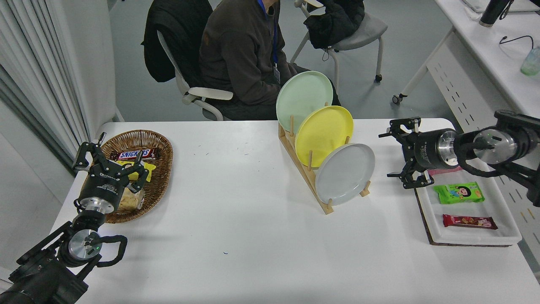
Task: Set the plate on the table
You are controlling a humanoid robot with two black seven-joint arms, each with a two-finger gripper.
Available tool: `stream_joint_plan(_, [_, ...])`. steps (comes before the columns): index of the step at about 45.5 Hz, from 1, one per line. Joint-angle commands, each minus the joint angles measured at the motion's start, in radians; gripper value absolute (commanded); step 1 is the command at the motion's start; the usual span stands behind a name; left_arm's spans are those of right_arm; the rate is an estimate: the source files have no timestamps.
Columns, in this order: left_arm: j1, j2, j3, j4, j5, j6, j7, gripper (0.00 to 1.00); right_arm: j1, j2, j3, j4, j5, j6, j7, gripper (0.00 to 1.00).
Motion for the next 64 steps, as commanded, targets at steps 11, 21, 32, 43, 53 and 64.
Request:
stream_joint_plan(11, [0.0, 0.0, 0.0, 0.0, 0.0, 0.001, 0.001, 0.98, -0.013, 0.073, 0.065, -0.068, -0.088, -0.001, -0.002, 1.0])
stream_joint_plan(21, [0.0, 0.0, 0.0, 0.0, 0.0, 0.001, 0.001, 0.98, 0.001, 0.127, 0.059, -0.164, -0.067, 0.009, -0.007, 1.0])
stream_joint_plan(32, [0.0, 0.0, 0.0, 0.0, 0.0, 0.001, 0.001, 0.98, -0.01, 0.181, 0.05, -0.185, 0.019, 0.003, -0.01, 1.0])
stream_joint_plan(43, [0.0, 0.0, 0.0, 0.0, 0.0, 0.001, -0.001, 0.98, -0.022, 0.222, 0.05, -0.245, 0.09, 0.003, -0.011, 1.0])
stream_joint_plan(53, [0.0, 0.0, 0.0, 0.0, 0.0, -0.001, -0.001, 0.98, -0.016, 0.236, 0.048, -0.289, 0.085, 0.004, -0.011, 1.0])
stream_joint_plan(64, [0.0, 0.0, 0.0, 0.0, 0.0, -0.001, 0.001, 0.98, -0.013, 0.273, 0.053, -0.346, 0.085, 0.007, -0.011, 0.98])
